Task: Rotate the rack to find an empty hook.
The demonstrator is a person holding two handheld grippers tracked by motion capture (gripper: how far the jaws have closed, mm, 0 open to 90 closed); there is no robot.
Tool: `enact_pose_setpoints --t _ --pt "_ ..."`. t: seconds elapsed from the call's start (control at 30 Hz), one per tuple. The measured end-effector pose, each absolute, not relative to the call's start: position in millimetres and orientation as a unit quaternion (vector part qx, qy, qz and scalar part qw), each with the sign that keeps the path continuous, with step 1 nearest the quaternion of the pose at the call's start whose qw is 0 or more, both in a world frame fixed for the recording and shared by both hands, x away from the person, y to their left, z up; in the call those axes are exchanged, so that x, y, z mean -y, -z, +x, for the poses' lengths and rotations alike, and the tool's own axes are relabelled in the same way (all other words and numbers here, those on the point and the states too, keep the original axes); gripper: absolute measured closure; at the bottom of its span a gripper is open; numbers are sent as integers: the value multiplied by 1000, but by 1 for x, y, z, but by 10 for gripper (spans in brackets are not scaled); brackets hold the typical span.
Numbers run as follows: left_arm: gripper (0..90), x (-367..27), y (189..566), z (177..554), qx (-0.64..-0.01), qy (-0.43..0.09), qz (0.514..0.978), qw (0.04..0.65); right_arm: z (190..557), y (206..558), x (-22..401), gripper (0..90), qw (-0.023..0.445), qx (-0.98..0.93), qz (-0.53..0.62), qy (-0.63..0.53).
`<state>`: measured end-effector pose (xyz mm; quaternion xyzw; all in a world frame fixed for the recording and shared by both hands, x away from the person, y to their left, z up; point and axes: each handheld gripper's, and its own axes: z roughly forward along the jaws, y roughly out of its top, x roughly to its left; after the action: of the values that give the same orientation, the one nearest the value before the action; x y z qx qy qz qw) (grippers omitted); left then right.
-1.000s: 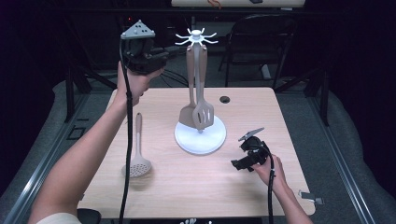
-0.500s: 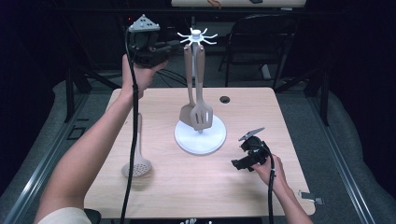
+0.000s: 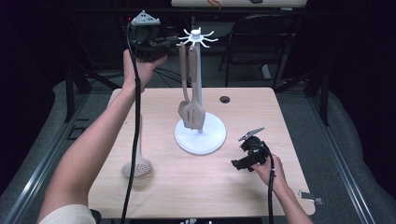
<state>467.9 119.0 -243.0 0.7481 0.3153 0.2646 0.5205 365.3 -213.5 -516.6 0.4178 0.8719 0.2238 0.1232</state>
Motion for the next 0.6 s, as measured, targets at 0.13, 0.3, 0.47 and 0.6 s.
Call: enact_pose_setpoints --t 0.13,0.3,0.47,0.6 --pt "884 -122 242 462 -313 -267 746 523 365 517 213 100 120 -870 419 -229" --pt "883 -129 242 446 -303 -267 739 539 365 517 214 100 124 -872 418 -223" --pt "884 -131 242 427 -287 -274 737 547 365 518 212 101 118 -868 421 -235" --pt "884 -130 240 418 -272 -274 738 553 364 517 211 101 119 -869 423 -228"
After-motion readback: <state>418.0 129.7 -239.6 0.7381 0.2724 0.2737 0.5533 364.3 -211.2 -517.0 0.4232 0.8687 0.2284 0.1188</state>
